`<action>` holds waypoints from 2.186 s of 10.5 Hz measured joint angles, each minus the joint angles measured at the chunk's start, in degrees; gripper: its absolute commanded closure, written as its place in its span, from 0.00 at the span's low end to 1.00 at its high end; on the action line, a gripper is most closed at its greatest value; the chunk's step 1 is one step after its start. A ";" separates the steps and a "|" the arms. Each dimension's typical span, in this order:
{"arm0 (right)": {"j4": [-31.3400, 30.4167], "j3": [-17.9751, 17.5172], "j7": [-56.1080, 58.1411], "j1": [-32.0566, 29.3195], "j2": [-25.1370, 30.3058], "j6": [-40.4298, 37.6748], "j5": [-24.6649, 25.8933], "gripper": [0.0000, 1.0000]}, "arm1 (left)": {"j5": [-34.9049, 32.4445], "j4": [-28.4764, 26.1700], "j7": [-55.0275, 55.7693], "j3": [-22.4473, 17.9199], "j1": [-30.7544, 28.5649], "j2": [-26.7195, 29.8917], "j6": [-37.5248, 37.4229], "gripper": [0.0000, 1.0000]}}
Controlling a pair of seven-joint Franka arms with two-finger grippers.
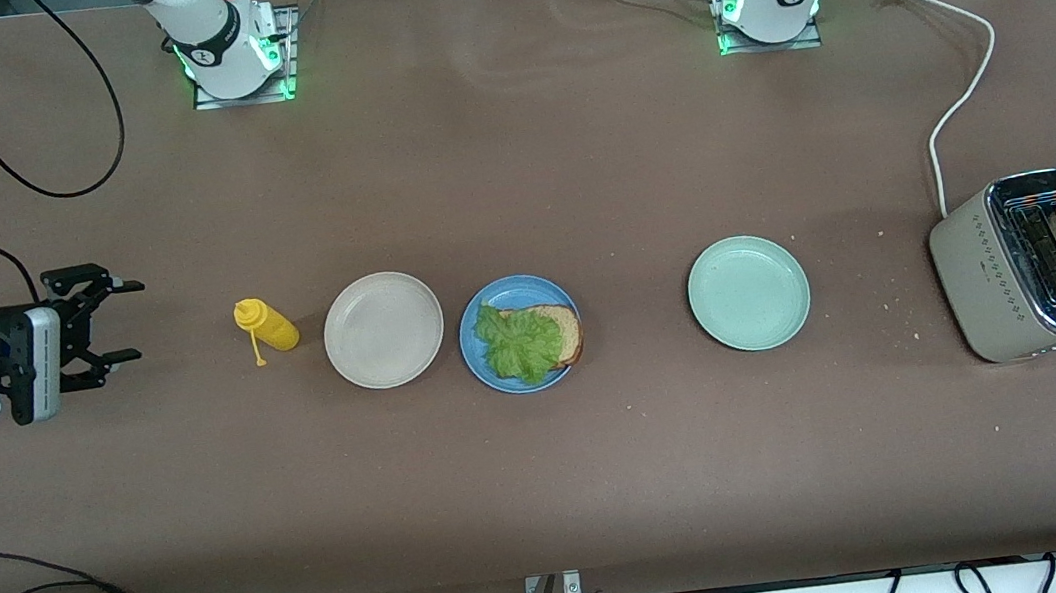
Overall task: Make sandwich in blue plate with both arms
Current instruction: 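Lift the bread with the left gripper while the right gripper withdraws, then carry the bread slice over the blue plate with the left gripper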
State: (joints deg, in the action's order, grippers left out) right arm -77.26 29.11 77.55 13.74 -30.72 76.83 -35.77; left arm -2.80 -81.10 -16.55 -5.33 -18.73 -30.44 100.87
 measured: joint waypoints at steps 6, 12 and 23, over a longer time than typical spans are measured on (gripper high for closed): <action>2.96 -0.03 -24.16 6.86 4.73 0.09 9.70 0.00 | 0.00 2.46 -4.36 1.28 0.37 9.42 -9.26 1.00; 3.25 -0.03 -44.90 10.24 12.41 -6.68 22.35 0.00 | 0.02 2.22 -6.75 7.54 1.15 13.07 -11.21 1.00; -27.31 -26.66 -70.15 -11.23 34.46 13.91 32.34 0.00 | 12.74 0.82 15.85 14.51 21.52 9.41 -5.56 1.00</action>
State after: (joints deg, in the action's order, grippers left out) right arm -104.57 2.45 7.40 2.52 3.74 90.74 -3.43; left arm 9.94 -80.28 -0.70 9.18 2.79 -21.03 95.31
